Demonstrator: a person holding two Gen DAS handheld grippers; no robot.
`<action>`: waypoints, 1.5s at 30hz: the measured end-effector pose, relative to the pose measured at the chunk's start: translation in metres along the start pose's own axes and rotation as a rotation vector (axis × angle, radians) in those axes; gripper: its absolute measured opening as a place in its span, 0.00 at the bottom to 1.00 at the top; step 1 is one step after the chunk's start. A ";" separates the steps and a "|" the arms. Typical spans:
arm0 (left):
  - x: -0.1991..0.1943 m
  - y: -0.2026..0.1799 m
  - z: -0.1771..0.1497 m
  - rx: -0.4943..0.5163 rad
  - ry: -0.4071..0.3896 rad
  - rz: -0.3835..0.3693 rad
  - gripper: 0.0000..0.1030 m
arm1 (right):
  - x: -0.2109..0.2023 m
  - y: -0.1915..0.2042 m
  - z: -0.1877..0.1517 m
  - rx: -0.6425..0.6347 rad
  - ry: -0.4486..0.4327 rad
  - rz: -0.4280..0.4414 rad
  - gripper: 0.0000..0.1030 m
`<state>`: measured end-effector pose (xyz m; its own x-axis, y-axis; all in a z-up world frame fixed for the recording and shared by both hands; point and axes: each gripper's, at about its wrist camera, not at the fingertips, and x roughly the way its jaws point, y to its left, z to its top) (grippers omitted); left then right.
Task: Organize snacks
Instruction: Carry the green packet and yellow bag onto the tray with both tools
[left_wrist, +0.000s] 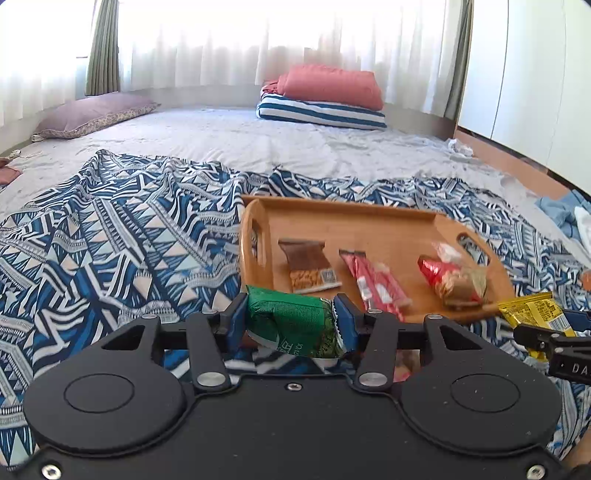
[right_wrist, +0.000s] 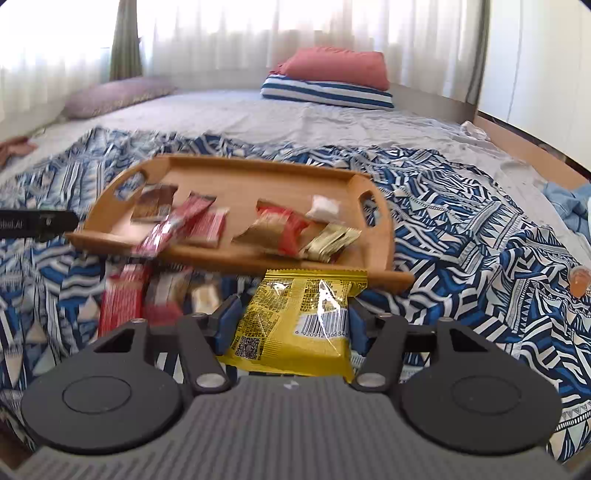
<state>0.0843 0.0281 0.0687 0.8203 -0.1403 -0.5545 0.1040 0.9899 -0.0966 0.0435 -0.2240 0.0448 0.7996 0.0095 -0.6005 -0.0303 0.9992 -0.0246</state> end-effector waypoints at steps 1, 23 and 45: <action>0.001 0.000 0.005 -0.002 -0.006 -0.005 0.46 | 0.000 -0.003 0.006 0.011 -0.010 0.000 0.61; 0.133 -0.008 0.102 -0.056 0.027 -0.069 0.46 | 0.130 -0.011 0.129 0.101 0.040 0.112 0.61; 0.200 -0.022 0.079 0.005 0.090 -0.043 0.46 | 0.203 0.010 0.108 0.066 0.143 0.101 0.61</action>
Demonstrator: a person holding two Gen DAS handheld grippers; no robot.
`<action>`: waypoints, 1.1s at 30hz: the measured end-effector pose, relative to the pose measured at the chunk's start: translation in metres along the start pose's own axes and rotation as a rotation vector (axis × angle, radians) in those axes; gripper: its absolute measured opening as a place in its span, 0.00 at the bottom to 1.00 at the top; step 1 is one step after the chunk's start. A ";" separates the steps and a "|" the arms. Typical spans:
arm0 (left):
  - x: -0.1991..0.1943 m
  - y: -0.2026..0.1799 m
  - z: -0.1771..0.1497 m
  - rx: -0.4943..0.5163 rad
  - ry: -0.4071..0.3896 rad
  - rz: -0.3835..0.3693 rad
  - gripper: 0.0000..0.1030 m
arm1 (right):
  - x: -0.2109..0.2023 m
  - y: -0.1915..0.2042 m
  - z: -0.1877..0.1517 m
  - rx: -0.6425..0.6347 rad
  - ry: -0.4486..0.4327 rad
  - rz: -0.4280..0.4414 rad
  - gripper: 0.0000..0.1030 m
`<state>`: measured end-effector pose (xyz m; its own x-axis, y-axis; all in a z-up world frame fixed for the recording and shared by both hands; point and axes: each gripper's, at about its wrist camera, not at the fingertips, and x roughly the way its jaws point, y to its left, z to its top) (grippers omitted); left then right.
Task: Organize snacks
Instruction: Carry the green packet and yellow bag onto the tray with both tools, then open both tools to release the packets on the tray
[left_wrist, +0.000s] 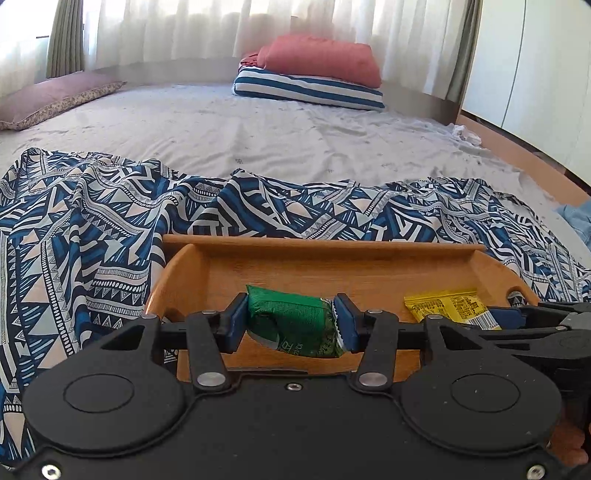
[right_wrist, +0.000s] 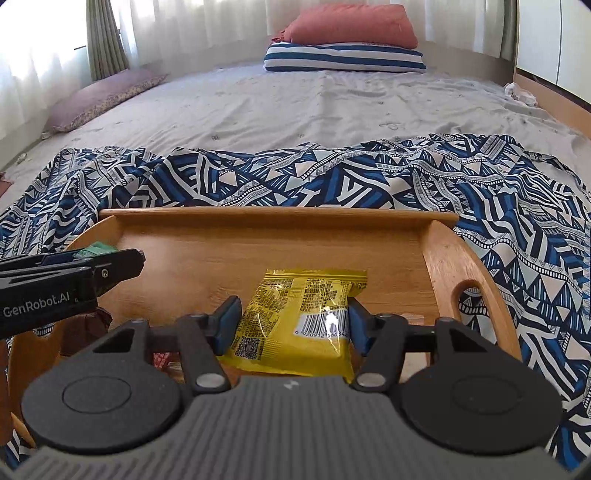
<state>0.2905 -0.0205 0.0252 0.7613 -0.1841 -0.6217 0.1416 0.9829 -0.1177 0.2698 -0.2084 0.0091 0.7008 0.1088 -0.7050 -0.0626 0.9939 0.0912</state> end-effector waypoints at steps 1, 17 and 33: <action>0.001 -0.001 -0.001 0.003 0.003 0.001 0.46 | 0.001 0.000 0.000 0.000 0.000 0.001 0.61; 0.015 0.000 -0.010 -0.010 0.040 0.028 0.46 | 0.004 -0.005 -0.006 -0.001 -0.002 0.003 0.61; 0.004 -0.002 -0.005 -0.022 0.020 0.047 0.70 | -0.001 -0.004 -0.005 -0.010 -0.012 0.007 0.74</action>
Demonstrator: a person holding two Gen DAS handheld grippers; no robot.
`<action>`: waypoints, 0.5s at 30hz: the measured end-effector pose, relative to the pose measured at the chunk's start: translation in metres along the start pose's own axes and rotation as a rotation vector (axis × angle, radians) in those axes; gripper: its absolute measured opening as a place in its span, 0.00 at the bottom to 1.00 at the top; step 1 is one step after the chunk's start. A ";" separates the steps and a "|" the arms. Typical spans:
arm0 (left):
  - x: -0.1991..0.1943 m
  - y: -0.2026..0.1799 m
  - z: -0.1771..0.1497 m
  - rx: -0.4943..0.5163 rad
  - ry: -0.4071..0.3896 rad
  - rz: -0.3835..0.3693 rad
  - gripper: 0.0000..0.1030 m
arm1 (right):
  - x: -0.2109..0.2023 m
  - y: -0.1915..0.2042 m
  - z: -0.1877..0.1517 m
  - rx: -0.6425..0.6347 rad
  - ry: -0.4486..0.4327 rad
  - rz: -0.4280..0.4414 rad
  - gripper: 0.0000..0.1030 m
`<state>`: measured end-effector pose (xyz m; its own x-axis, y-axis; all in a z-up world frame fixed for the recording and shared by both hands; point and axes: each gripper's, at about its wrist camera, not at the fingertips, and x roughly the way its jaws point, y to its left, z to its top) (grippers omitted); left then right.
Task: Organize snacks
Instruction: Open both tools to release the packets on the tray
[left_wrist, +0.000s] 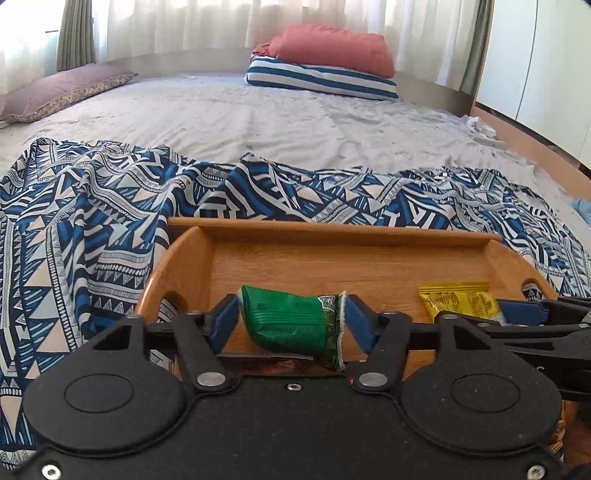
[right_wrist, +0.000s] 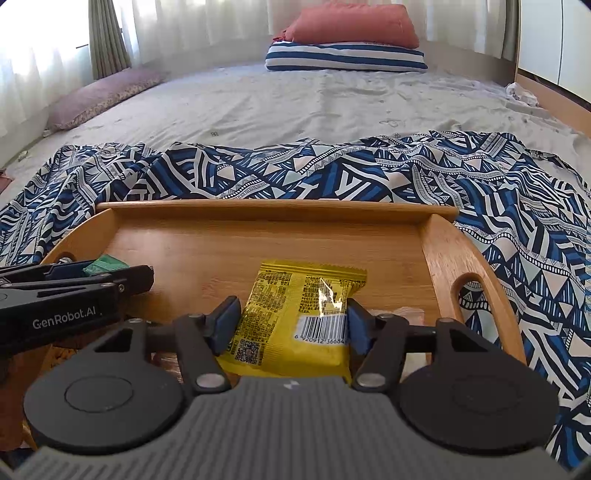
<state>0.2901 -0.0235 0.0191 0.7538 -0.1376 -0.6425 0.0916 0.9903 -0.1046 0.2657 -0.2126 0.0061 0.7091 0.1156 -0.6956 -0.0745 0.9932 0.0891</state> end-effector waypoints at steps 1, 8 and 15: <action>-0.004 0.001 0.002 -0.008 -0.008 0.003 0.74 | -0.002 0.000 0.001 0.000 -0.004 0.001 0.76; -0.059 0.007 0.001 0.014 -0.096 0.020 0.95 | -0.044 -0.004 0.001 -0.019 -0.077 0.005 0.87; -0.111 0.010 -0.024 0.039 -0.096 -0.021 0.96 | -0.095 -0.008 -0.020 -0.080 -0.140 0.016 0.89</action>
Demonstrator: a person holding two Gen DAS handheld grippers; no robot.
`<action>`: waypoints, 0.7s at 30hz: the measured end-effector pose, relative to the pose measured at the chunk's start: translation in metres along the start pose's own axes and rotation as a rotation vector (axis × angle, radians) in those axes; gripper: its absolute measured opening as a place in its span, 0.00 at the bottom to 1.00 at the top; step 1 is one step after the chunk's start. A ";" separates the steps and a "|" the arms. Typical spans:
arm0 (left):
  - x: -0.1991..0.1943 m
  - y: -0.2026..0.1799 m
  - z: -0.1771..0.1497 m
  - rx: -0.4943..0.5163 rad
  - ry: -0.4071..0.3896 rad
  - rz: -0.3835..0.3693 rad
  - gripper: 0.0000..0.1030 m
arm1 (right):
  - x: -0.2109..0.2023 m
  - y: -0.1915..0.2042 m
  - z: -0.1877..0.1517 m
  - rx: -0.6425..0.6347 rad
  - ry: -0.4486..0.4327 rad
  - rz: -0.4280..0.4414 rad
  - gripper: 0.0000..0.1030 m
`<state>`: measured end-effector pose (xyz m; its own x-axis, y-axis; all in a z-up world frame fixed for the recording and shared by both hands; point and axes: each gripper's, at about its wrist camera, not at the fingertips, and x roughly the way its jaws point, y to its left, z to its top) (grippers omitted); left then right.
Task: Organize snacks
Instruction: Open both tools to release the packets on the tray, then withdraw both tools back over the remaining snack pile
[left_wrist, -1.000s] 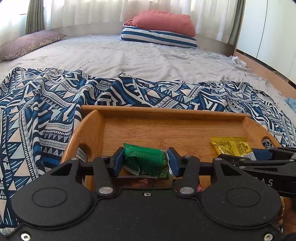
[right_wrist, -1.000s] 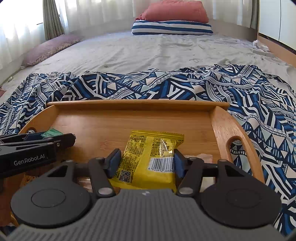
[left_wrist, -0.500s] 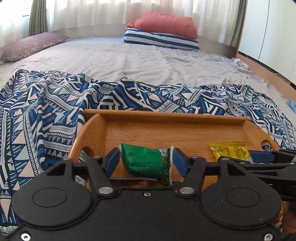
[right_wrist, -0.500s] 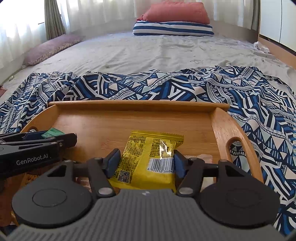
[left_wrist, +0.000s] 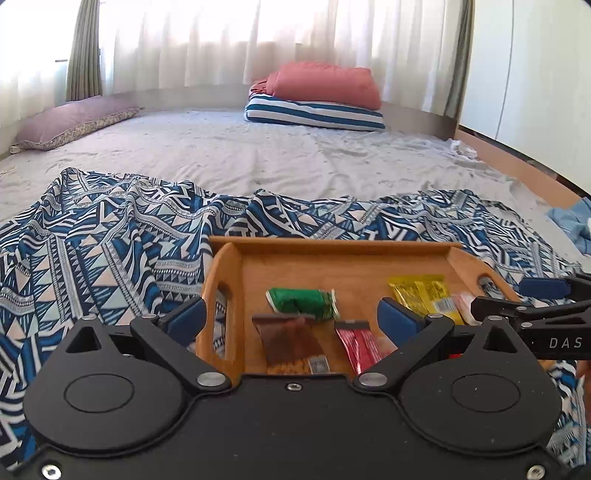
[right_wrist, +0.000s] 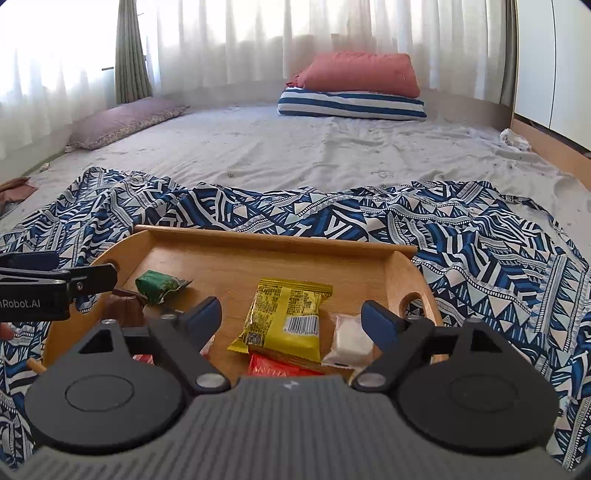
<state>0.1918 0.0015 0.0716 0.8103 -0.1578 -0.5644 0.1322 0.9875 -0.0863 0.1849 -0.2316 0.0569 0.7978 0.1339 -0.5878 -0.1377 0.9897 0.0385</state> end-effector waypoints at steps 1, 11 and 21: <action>-0.009 -0.001 -0.005 0.004 -0.002 -0.006 0.96 | -0.007 0.001 -0.004 -0.009 -0.004 0.004 0.89; -0.070 -0.017 -0.052 0.062 -0.037 -0.024 0.98 | -0.047 0.018 -0.048 -0.088 -0.025 0.016 0.90; -0.103 -0.040 -0.096 0.120 -0.023 -0.055 0.99 | -0.080 0.037 -0.098 -0.193 -0.046 0.006 0.94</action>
<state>0.0484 -0.0213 0.0543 0.8125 -0.2135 -0.5424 0.2432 0.9698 -0.0175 0.0581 -0.2109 0.0260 0.8218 0.1466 -0.5505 -0.2494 0.9614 -0.1162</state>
